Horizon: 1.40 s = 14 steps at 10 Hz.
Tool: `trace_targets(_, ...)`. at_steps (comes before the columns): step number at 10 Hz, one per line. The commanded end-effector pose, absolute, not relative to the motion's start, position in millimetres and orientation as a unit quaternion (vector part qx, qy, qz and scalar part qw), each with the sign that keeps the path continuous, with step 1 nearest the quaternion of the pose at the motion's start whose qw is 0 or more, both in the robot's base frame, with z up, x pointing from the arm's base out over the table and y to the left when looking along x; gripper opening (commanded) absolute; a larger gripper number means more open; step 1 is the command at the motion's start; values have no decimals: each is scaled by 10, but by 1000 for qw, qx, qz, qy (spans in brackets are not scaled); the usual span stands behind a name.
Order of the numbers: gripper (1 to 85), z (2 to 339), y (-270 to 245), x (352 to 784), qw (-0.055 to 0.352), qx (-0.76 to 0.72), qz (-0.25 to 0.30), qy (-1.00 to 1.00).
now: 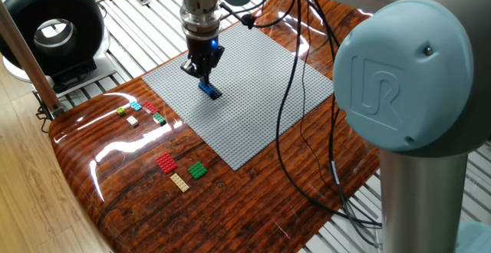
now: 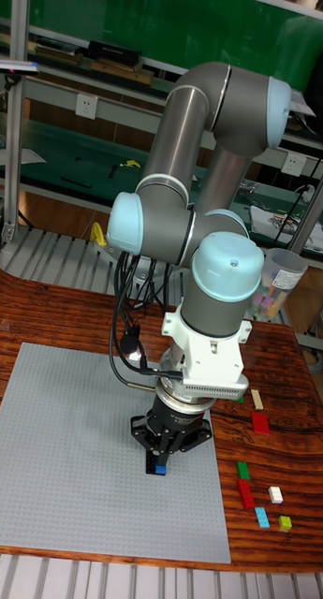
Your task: Build with small Lego blocks
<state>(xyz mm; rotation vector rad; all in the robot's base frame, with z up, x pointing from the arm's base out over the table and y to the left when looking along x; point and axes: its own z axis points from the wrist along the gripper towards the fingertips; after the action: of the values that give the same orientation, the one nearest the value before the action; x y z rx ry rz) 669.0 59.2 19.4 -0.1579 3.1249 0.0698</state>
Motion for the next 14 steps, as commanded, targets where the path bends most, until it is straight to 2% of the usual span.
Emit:
trace_targets(1,10,185,638,6718,8,-48,28,998)
trace_targets(14,10,221,653,6721,4,-54,27,998)
